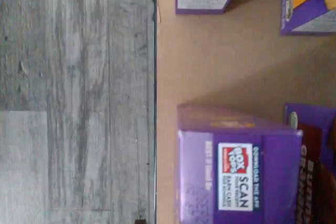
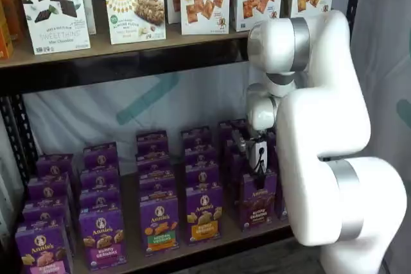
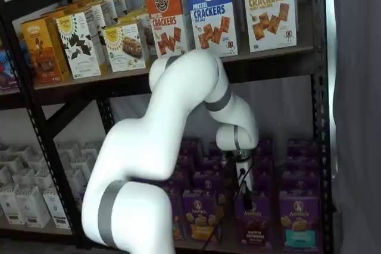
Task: Pick up the purple box with a brown patch in the center, on the bottom shelf, the fifth box from the left
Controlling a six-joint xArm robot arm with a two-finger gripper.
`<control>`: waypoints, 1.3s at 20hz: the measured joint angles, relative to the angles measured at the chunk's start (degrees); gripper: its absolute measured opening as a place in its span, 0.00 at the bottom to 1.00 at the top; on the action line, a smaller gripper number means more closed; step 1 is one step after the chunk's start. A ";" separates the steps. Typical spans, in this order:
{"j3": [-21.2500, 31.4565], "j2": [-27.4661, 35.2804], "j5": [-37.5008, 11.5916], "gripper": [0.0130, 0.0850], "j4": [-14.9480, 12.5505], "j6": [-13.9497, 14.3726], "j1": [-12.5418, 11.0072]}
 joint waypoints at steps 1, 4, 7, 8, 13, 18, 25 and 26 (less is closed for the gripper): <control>0.12 0.05 -0.11 1.00 -0.29 0.16 -0.11; 0.25 0.30 -0.12 1.00 -1.06 0.66 -0.29; 0.46 0.54 -0.83 0.89 -1.10 0.71 -0.31; 0.59 0.62 -1.26 0.89 -1.16 0.82 -0.25; 0.39 1.00 -1.70 0.72 -0.40 0.50 0.12; 0.37 1.03 -1.65 0.56 0.33 0.02 0.27; 0.45 0.93 -1.21 0.33 0.78 -0.36 0.29; 0.47 0.91 -1.15 0.33 0.82 -0.41 0.28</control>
